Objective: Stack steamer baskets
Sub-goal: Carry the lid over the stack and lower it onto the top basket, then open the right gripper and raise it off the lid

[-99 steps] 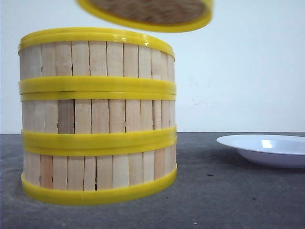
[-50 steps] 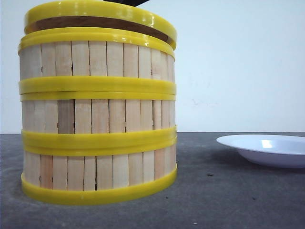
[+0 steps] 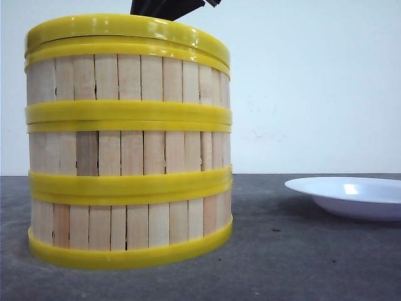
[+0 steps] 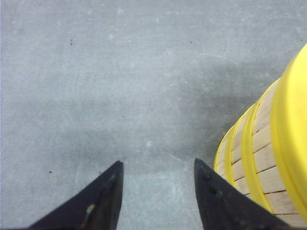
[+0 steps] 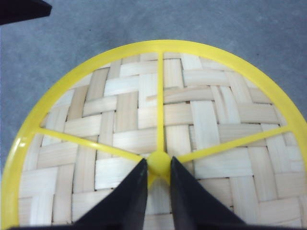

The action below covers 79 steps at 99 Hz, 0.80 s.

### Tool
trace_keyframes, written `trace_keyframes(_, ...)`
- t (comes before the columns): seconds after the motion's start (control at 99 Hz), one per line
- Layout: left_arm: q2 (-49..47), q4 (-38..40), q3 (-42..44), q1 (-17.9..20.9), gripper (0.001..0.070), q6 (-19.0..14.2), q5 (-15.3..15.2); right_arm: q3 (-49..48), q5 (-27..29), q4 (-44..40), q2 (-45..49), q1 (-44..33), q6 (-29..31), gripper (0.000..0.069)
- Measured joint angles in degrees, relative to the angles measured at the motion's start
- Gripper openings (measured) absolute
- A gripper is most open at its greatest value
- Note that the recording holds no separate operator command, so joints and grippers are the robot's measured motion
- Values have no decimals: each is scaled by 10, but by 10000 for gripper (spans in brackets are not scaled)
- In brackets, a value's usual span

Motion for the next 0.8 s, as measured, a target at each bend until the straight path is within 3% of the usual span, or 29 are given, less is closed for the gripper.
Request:
trace_keyframes(0.525, 0, 0, 0, 0, 270, 0, 0, 2, 4, -16, 0, 4, 0, 67)
trace_keyframes(0.586, 0, 0, 0, 0, 270, 0, 0, 2, 5, -18, 0, 4, 0, 120)
trace_keyframes(0.707, 0, 0, 0, 0, 270, 0, 0, 2, 6, -21, 0, 4, 0, 319)
trace_keyframes(0.798, 0, 0, 0, 0, 270, 0, 0, 2, 7, -18, 0, 3, 2, 377)
